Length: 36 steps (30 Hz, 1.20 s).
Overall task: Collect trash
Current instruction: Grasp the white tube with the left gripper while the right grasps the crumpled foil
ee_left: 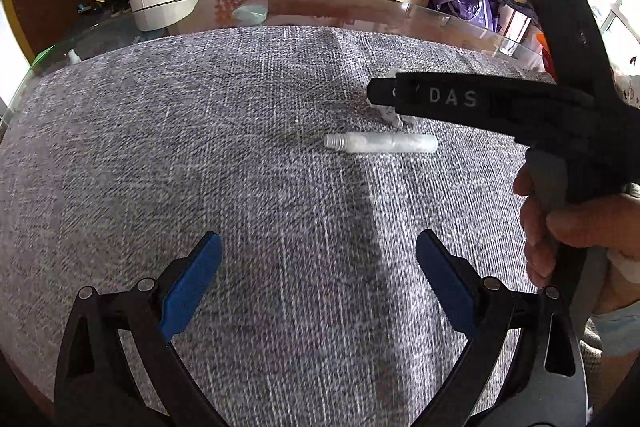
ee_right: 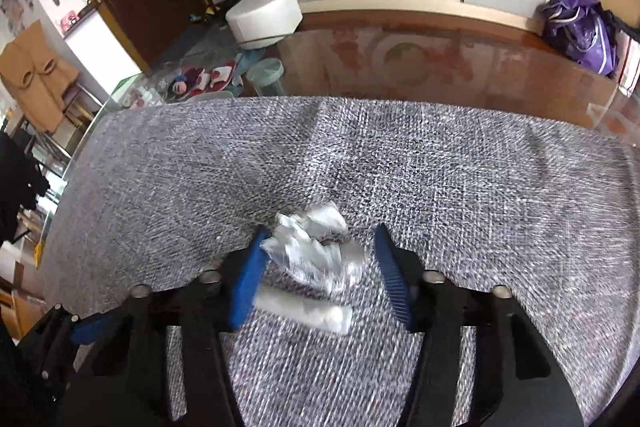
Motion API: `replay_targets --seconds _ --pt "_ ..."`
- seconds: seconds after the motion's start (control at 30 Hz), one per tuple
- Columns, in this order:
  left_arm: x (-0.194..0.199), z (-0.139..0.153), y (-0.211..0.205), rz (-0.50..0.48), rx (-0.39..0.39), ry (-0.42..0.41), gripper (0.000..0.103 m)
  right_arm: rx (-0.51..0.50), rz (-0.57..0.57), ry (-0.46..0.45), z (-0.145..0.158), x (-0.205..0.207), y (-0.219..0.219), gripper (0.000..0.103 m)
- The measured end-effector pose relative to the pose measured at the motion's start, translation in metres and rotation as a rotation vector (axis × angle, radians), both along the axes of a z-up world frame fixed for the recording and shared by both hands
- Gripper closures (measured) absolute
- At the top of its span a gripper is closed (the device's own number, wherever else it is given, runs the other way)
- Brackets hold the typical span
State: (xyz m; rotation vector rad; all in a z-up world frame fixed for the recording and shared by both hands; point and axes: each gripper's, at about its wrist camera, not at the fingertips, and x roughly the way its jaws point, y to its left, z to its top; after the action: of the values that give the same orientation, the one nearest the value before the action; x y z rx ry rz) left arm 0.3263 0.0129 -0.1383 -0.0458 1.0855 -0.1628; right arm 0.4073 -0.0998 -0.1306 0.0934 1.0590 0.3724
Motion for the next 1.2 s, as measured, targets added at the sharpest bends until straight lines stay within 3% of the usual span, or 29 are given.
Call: replay_targets --seconds 0.07,0.13,0.37,0.57,0.7,0.8,0.9,1.2 --pt "0.006 -0.001 -0.003 -0.005 -0.003 -0.001 0.011 -0.002 0.003 -0.003 -0.001 0.002 -0.003 0.079" --pt "0.011 -0.001 -0.009 -0.014 -0.004 -0.006 0.011 0.008 0.001 -0.013 0.002 0.004 -0.007 0.082" --pt "0.031 -0.005 -0.035 -0.042 0.017 -0.033 0.011 0.019 -0.061 -0.072 0.019 0.002 -0.044 0.083" --pt "0.049 -0.016 -0.053 -0.032 0.004 -0.035 0.011 0.013 -0.056 -0.067 0.016 0.008 -0.057 0.083" --pt "0.056 -0.019 -0.063 -0.035 0.039 -0.061 0.011 0.029 -0.056 -0.058 0.012 0.012 -0.061 0.083" --pt "0.059 -0.019 -0.065 -0.026 0.065 -0.081 0.021 0.030 -0.058 -0.058 0.010 0.012 -0.065 0.083" --pt "0.062 -0.018 -0.065 -0.026 0.076 -0.088 0.022 0.031 -0.068 -0.056 0.009 0.012 -0.071 0.083" --pt "0.038 0.002 -0.055 -0.031 0.036 -0.090 0.022 0.026 -0.079 -0.063 0.026 -0.011 -0.075 0.083"
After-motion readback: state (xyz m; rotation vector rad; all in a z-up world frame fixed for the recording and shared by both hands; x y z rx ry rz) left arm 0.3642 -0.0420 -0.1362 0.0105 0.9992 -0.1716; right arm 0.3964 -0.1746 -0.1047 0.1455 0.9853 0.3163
